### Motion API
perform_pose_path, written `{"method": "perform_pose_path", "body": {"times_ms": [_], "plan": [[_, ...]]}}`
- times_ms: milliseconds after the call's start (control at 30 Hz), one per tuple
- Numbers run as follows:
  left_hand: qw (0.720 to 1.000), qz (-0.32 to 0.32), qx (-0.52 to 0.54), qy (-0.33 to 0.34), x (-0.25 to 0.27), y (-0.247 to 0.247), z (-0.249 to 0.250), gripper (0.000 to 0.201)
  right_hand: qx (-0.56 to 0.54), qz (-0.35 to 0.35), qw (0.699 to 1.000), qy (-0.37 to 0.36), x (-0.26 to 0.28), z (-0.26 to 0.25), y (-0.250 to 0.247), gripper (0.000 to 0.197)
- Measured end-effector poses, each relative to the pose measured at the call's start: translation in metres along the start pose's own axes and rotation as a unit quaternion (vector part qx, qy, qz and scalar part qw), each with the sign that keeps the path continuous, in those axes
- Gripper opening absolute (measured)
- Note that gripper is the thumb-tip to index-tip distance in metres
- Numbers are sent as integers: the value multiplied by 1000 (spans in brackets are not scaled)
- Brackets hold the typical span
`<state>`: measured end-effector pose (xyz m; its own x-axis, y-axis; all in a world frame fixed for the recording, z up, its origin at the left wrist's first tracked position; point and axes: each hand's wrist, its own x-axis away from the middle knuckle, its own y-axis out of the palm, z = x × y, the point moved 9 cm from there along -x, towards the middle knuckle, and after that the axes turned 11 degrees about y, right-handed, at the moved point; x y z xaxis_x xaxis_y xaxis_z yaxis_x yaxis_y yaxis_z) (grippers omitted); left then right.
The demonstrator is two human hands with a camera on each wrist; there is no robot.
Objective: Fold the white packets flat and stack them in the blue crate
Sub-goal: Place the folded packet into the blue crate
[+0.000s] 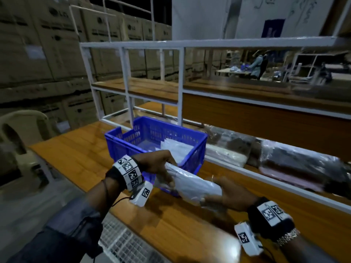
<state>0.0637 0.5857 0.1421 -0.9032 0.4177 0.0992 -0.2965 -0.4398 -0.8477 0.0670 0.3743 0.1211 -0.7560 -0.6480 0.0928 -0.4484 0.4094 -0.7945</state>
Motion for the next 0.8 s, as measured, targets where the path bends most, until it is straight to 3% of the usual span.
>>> {"method": "perform_pose_path", "body": {"times_ms": [100, 300, 533, 667, 800], "plan": [[999, 39, -6, 22, 20, -60, -26, 30, -47, 20, 997, -51, -30, -48, -7, 39], [991, 103, 34, 71, 38, -128, -64, 21, -53, 78, 987, -128, -80, -117, -29, 33], [985, 105, 82, 111, 13, -157, -108, 26, -10, 58, 992, -113, -136, -123, -40, 35], [990, 77, 32, 111, -7, -167, -128, 23, 7, 47, 993, -103, -167, -119, -47, 35], [995, 28, -15, 94, -34, -181, -149, 40, 2, 59, 993, -102, -198, -107, -55, 39]]}}
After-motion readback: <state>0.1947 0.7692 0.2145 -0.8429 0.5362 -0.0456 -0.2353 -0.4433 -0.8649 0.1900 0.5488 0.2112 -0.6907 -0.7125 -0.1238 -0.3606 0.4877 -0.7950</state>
